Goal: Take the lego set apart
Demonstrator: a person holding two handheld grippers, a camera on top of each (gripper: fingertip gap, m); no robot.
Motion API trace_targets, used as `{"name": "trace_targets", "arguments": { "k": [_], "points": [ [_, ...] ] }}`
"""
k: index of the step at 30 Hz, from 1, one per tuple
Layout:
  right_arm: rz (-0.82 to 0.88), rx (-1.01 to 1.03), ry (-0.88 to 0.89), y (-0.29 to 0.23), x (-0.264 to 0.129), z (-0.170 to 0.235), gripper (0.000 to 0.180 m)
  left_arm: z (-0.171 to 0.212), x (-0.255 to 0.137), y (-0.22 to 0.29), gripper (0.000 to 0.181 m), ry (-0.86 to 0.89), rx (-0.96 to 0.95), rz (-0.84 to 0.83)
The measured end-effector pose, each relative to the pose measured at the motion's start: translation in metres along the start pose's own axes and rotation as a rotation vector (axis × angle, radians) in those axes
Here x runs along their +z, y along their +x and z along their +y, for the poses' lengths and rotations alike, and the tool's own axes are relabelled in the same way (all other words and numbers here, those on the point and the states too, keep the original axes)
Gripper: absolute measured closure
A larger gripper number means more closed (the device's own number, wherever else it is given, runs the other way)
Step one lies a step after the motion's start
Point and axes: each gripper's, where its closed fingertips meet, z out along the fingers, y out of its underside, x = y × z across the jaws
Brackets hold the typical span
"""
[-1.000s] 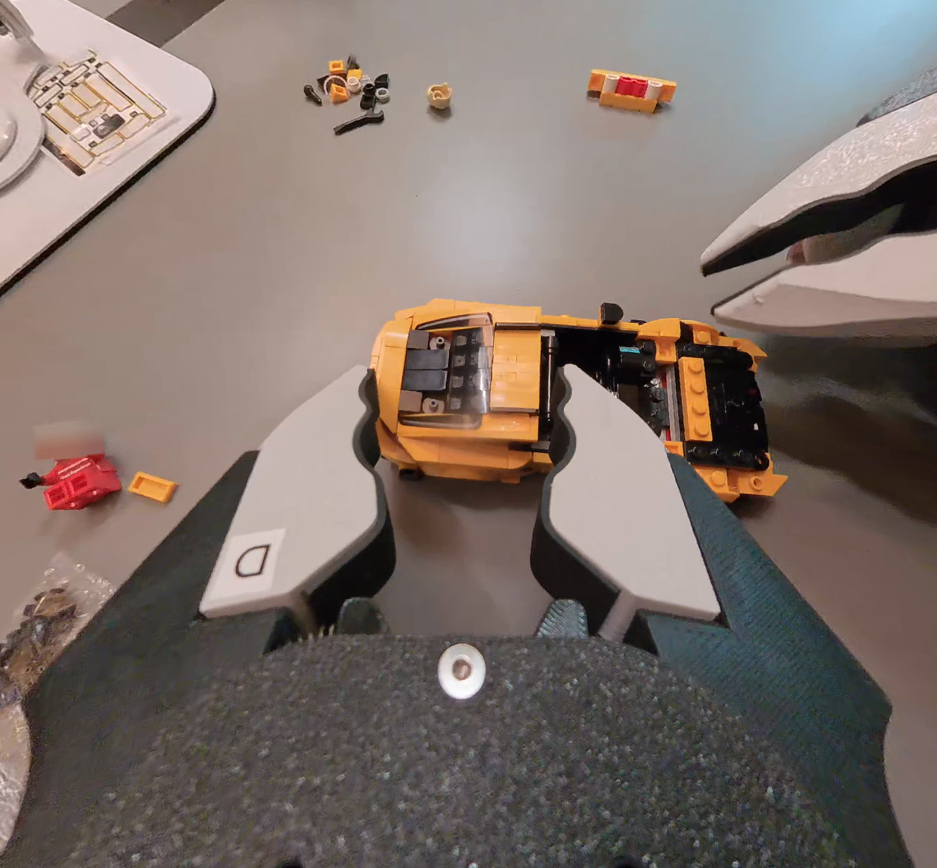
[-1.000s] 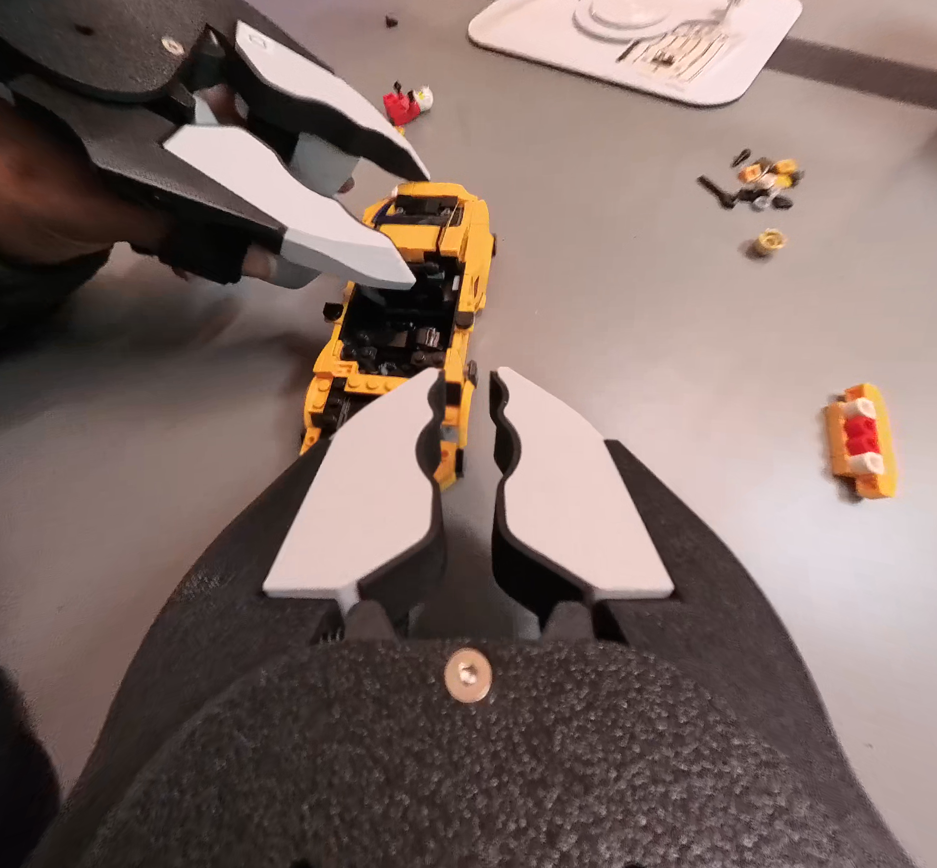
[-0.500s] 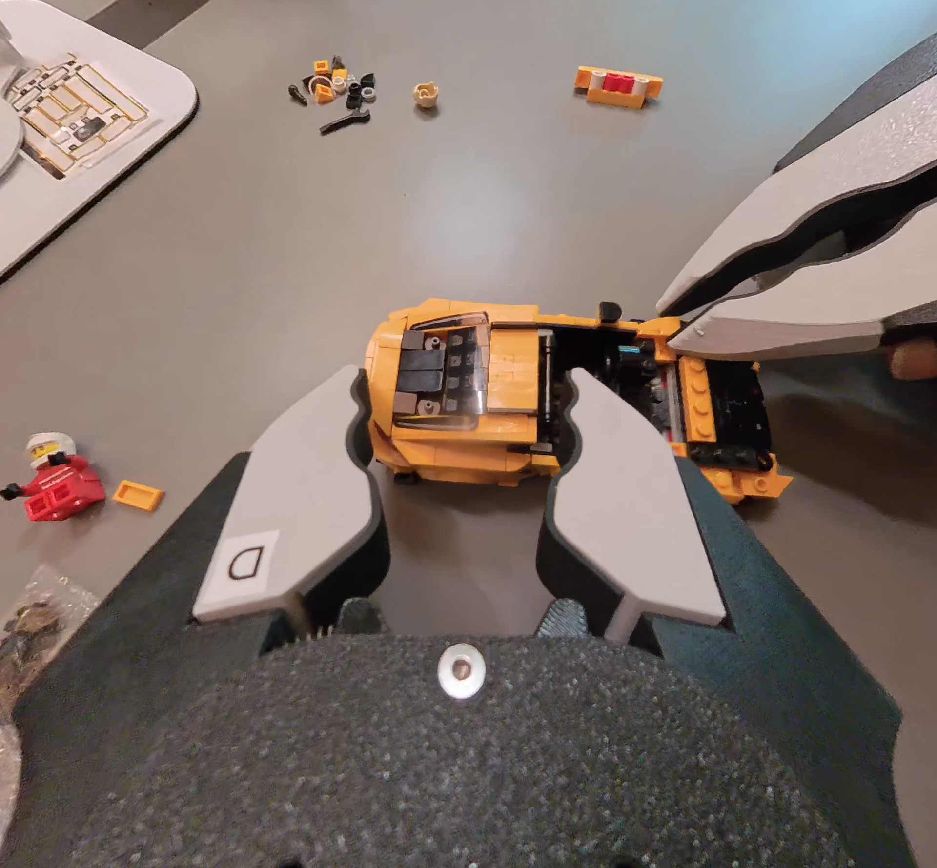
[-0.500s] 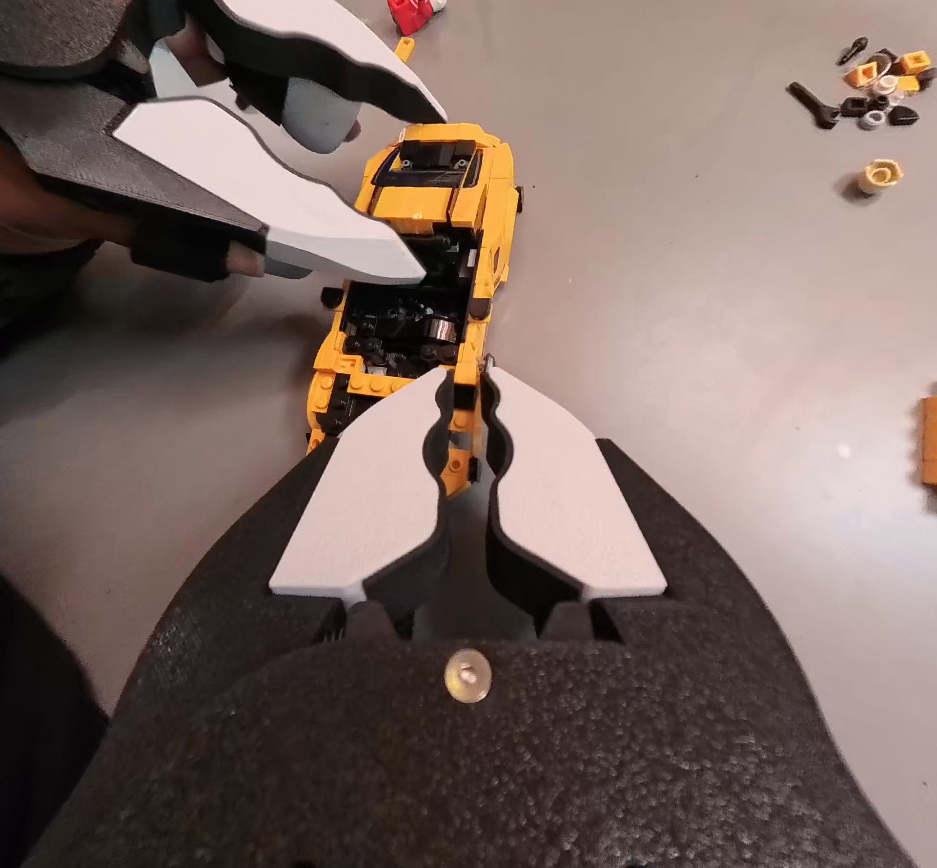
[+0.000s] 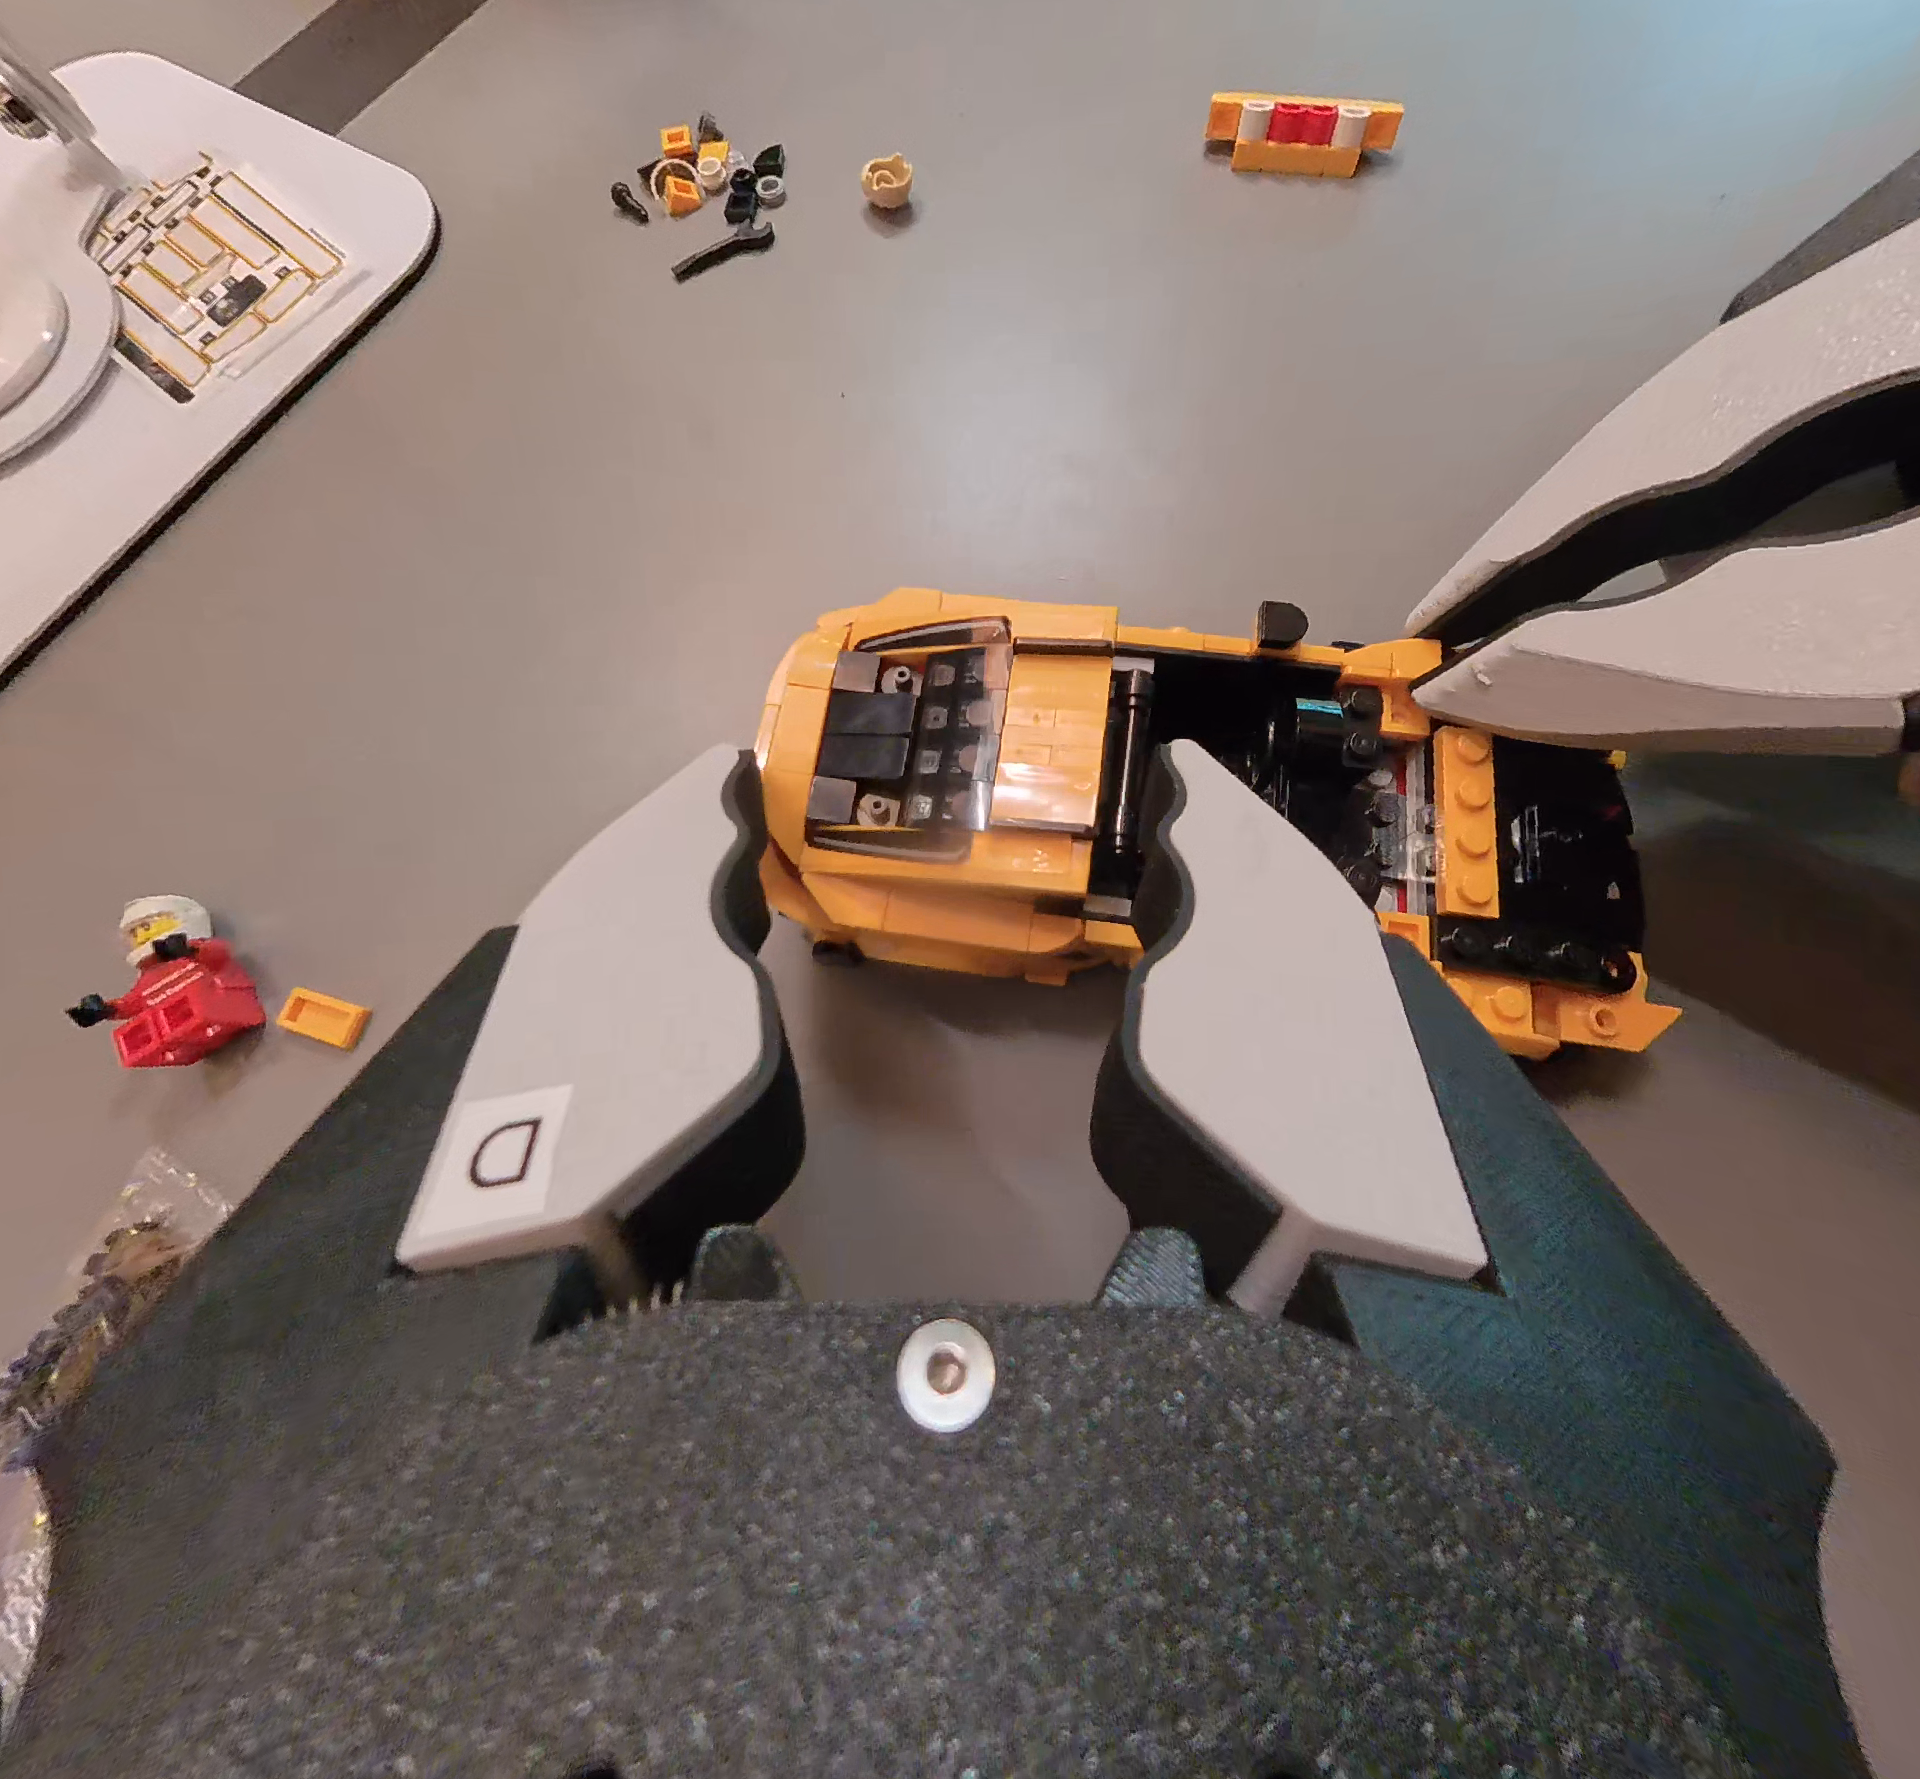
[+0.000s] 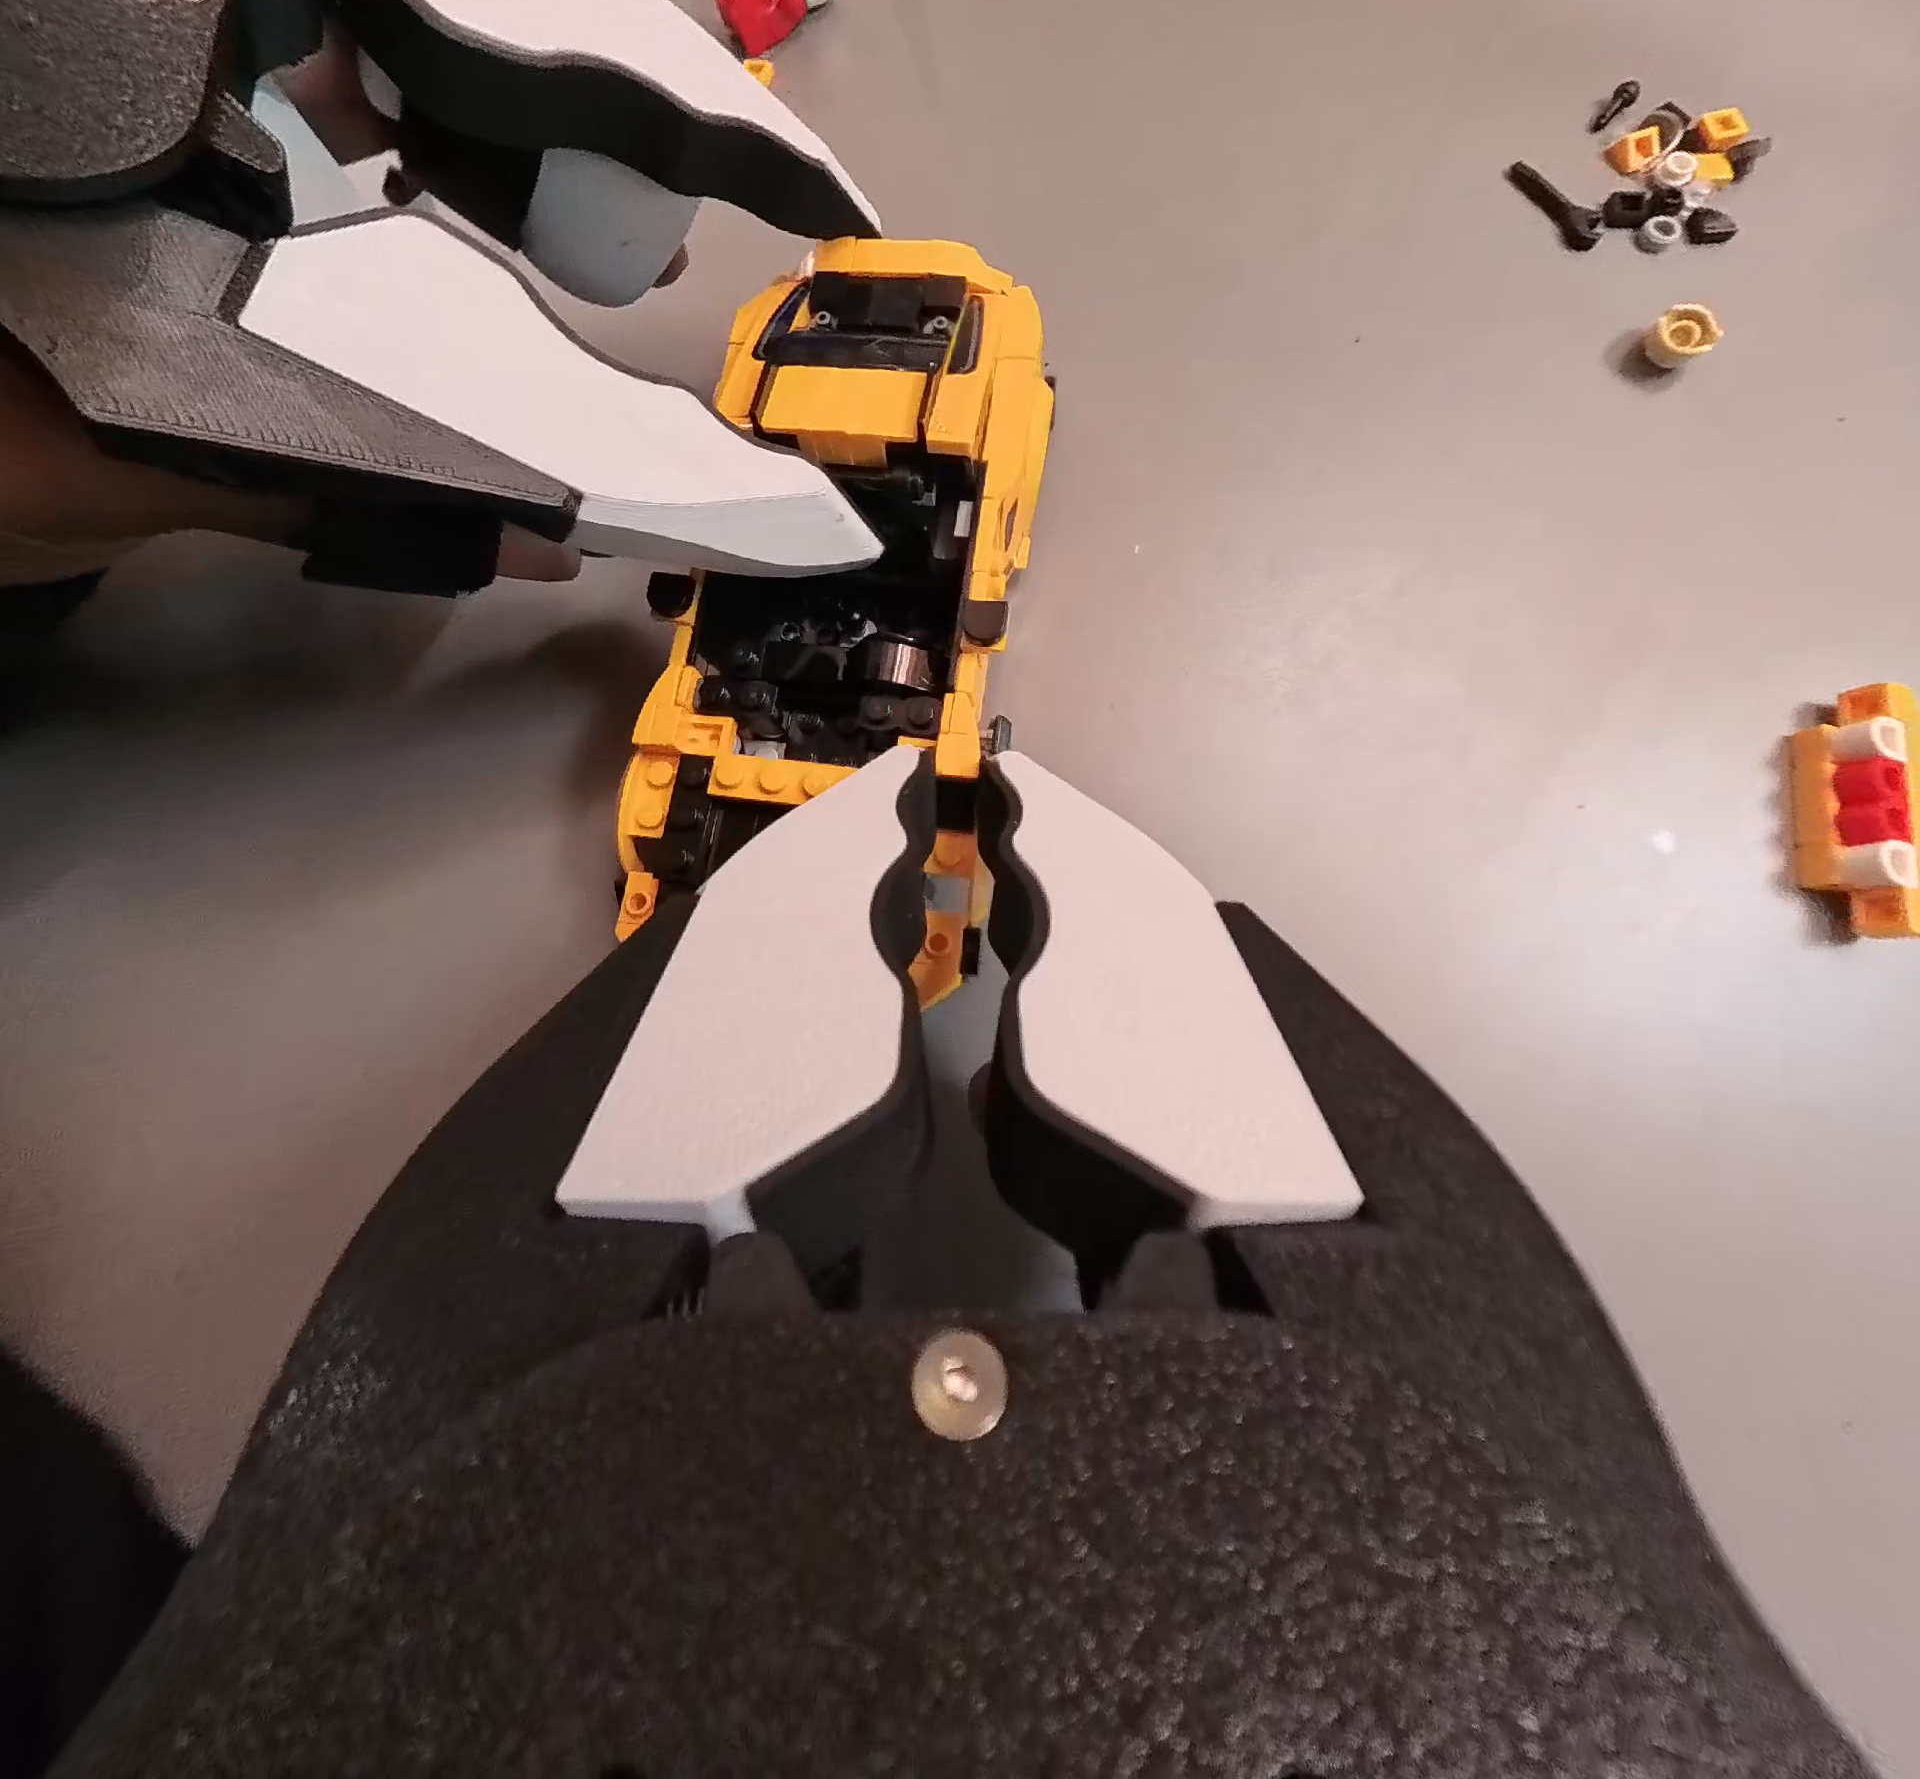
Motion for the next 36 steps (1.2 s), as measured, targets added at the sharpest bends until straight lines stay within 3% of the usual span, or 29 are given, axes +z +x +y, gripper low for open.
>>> {"name": "trace_targets", "arguments": {
  "k": [1,31,33,34,36],
  "points": [
    [0.005,0.009,0.01,0.0,0.0,0.0,0.172,0.0,0.0,0.0,0.111,-0.002,-0.001,0.001],
    [0.127,0.035,0.248,0.009,-0.021,-0.007,0.174,-0.012,0.012,0.009,0.112,0.035,-0.031,0.049],
    [0.127,0.05,0.342,0.009,-0.038,-0.014,0.18,-0.005,0.009,-0.024,0.112,0.004,-0.022,-0.113],
    [0.108,0.047,0.327,0.007,-0.035,-0.013,0.18,-0.005,0.008,-0.026,0.113,-0.004,-0.093,-0.064],
    [0.095,0.02,0.323,0.003,-0.028,-0.016,0.18,-0.011,0.012,0.003,0.112,0.015,0.001,0.01]
  ]
}}
